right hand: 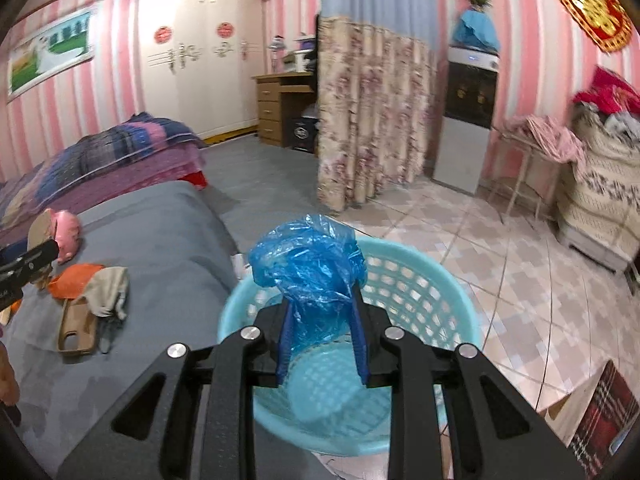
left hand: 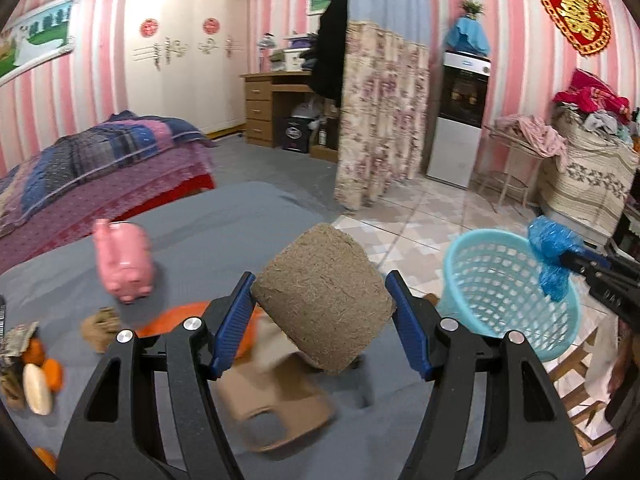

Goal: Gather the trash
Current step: 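Carry the block in the left gripper and bag in the right over the blue basket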

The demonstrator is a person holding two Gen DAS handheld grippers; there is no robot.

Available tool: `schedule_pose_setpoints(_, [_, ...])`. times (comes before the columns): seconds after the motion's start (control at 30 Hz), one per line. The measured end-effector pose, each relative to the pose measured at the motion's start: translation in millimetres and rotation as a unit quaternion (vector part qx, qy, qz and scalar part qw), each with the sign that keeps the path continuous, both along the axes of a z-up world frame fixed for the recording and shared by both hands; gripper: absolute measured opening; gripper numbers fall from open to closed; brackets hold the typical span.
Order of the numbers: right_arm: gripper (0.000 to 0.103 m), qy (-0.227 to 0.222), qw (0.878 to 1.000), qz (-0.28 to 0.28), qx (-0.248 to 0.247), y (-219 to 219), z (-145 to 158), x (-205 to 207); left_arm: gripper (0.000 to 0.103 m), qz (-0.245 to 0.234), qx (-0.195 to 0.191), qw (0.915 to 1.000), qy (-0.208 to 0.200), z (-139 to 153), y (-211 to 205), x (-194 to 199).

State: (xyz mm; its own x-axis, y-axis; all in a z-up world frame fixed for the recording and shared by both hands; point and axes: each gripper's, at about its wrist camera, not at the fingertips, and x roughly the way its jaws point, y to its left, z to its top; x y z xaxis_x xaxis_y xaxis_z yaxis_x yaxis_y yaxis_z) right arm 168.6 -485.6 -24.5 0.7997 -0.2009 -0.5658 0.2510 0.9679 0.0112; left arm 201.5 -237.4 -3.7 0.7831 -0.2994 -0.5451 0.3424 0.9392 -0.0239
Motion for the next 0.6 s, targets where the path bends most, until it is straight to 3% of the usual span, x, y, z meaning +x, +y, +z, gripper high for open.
schedule_pose_setpoints(0.33, [0.026, 0.035, 0.998, -0.054, 0.016, -38, -32, 7, 0.065, -0.064, -0.003, 0.9979, 0.007, -13, -80, 8])
schedule_pose_setpoints(0.6, [0.026, 0.033, 0.995, -0.082, 0.036, -63, -37, 2, 0.065, -0.096, 0.007, 0.9948, 0.032, -34, -133, 20])
